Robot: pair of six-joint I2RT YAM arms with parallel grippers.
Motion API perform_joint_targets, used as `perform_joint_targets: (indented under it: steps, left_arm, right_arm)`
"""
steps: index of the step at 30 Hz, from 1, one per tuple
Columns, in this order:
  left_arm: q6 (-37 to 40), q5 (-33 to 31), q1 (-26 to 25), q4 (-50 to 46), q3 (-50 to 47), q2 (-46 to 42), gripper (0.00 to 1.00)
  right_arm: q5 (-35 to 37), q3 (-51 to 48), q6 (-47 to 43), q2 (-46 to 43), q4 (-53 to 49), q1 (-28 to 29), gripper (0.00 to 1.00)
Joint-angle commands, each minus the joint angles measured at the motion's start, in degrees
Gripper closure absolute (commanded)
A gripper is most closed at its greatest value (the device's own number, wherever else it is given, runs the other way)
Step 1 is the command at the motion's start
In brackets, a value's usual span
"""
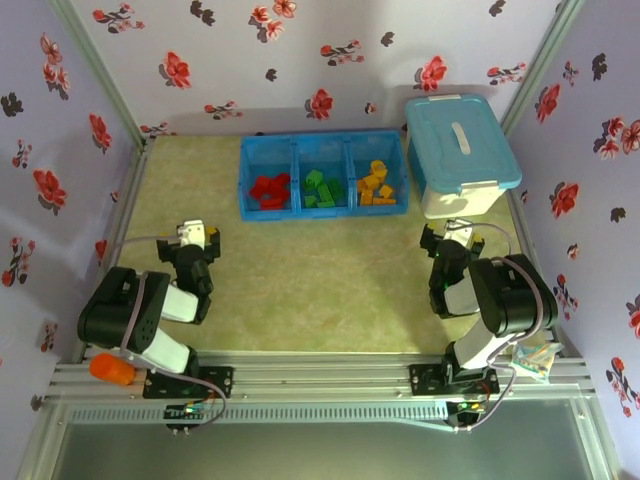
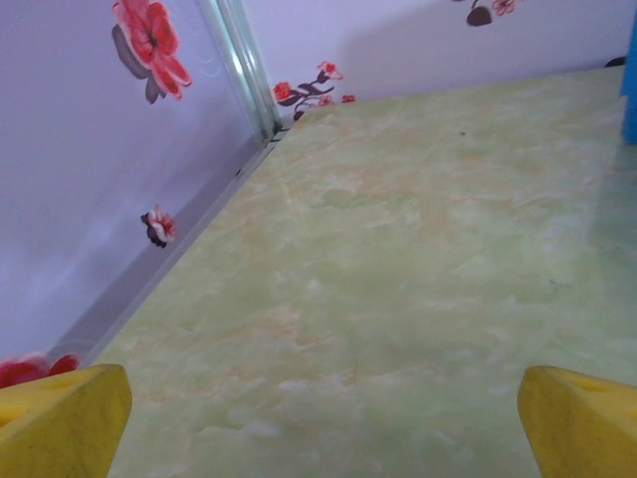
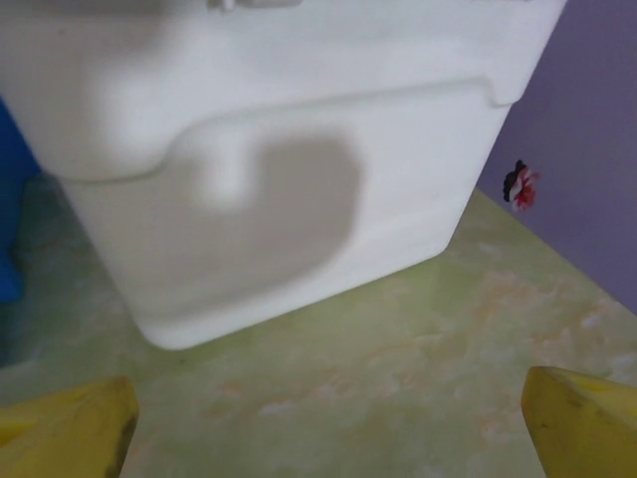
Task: Sort the legos into containers by color
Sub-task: Reset both arms
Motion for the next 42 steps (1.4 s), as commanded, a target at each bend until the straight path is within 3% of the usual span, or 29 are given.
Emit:
perform_joint_targets:
  steps: [1, 3, 4, 8, 11, 18, 21, 42]
  left_arm:
    - [-0.8, 4.9, 1.1, 3.0, 0.8, 0.2, 0.00]
    - [-2.7, 12.8, 4.8, 3.2, 0.7, 2.3, 0.00]
    - [-2.0, 11.3, 4.6, 3.3, 2.0, 3.7, 0.00]
    - [-5.1, 12.6, 6.5, -12.2, 8.7, 1.2, 0.00]
    - [-5.5, 13.2, 7.0, -13.1, 9.0, 1.1, 0.00]
    - [-7.1, 12.7, 8.1, -15.5, 10.2, 1.0, 0.00]
    - [-10.0, 15.5, 10.5, -17.5, 10.7, 0.5, 0.00]
    - [-9.6, 15.5, 10.4, -16.8, 10.4, 0.5, 0.00]
  right_arm:
    - [-1.6, 0.9, -1.5, -1.4, -0.2, 0.0, 0.01]
    - [-1.4, 0.3, -1.8, -0.2, 2.8, 0.0, 0.01]
    - [-1.4, 0.4, -1.7, -0.6, 2.2, 0.1, 0.01]
    - [0.2, 5.4, 1.0, -1.8, -8.5, -1.1, 0.01]
    - [-8.1, 9.0, 5.7, -3.0, -18.3, -7.1, 0.01]
    - [-9.2, 8.5, 5.3, -2.9, -17.1, -6.9, 0.01]
    - [-9.0, 8.5, 5.2, -2.9, -16.9, -6.9, 0.01]
    - [-9.0, 8.5, 5.1, -2.9, -17.0, -6.7, 0.01]
